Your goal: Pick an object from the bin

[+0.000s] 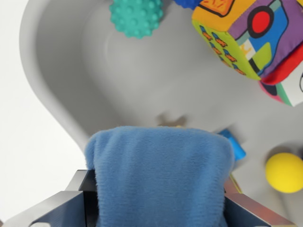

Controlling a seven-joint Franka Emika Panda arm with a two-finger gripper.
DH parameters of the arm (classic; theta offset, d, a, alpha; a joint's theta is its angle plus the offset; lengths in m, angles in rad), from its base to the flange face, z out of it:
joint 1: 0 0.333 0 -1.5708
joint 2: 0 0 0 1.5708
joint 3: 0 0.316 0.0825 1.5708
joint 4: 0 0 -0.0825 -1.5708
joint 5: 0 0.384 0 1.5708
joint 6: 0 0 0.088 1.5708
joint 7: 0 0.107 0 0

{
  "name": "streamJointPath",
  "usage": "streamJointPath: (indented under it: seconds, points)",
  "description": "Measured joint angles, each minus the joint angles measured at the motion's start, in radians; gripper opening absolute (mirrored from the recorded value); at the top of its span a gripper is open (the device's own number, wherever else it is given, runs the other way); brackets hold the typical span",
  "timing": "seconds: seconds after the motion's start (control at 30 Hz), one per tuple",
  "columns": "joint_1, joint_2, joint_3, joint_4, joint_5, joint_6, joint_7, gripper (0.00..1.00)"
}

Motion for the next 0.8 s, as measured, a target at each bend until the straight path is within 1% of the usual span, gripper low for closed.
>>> streamJointPath:
  seconds: [0.27, 0.8]
  points:
    - [0.000, -0.008, 0.000, 0.012, 0.000, -0.021, 0.000, 0.00]
    - [0.000, -0.008, 0.000, 0.013, 0.000, -0.021, 0.000, 0.00]
